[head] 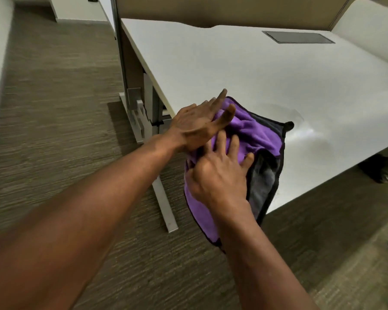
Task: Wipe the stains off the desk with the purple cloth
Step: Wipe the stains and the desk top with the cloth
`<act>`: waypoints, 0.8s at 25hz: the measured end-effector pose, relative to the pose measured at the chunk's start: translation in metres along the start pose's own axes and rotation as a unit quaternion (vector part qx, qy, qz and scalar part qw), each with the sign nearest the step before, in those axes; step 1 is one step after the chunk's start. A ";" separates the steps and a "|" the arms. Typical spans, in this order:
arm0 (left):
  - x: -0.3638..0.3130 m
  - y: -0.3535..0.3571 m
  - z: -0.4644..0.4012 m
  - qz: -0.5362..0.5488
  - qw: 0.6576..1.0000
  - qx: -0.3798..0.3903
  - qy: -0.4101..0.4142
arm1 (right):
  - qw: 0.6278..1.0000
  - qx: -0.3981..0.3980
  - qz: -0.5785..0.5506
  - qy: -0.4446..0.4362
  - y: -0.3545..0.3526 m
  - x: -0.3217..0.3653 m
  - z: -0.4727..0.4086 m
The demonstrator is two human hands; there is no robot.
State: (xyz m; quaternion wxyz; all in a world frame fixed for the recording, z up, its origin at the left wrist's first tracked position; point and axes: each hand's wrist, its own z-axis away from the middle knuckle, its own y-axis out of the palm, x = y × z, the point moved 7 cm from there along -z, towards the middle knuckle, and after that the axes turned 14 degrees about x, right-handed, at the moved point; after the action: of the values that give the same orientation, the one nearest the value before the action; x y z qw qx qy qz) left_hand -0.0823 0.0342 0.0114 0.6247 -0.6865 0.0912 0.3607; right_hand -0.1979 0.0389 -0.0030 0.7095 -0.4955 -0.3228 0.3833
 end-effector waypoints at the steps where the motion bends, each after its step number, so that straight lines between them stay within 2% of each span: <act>1: -0.001 -0.001 0.001 0.011 1.000 0.001 0.001 | 1.000 0.011 0.002 0.001 -0.002 0.007 -0.013; 3: -0.004 -0.006 0.003 0.028 1.000 0.001 -0.002 | 1.000 0.016 0.001 -0.003 -0.002 0.015 -0.026; 5: -0.005 -0.006 0.005 0.018 1.000 0.004 -0.004 | 0.999 -0.012 0.000 -0.034 -0.003 0.017 -0.016; 7: -0.001 -0.002 0.002 -0.010 1.000 0.008 -0.008 | 0.996 -0.046 0.004 -0.077 0.004 0.007 0.015; 10: 0.006 0.009 -0.001 -0.085 0.996 0.008 -0.022 | 0.995 -0.066 -0.017 -0.077 0.020 -0.030 0.074; 13: 0.008 0.016 -0.001 -0.131 0.991 0.009 -0.034 | 0.995 -0.023 -0.073 -0.061 0.024 -0.064 0.098; 16: 0.007 0.016 -0.001 -0.156 0.987 0.001 -0.039 | 0.996 0.022 -0.081 -0.018 0.014 -0.090 0.078; 20: 0.008 0.017 -0.003 -0.200 0.977 -0.004 -0.070 | 0.994 0.009 -0.082 0.069 -0.004 -0.120 0.031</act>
State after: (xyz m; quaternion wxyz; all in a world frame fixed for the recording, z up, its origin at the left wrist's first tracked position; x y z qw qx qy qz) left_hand -0.0856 0.0306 -0.0073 0.6863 -0.6665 -0.0930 0.2760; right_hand -0.2826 -0.0518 0.0005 0.7635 -0.4863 -0.3095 0.2913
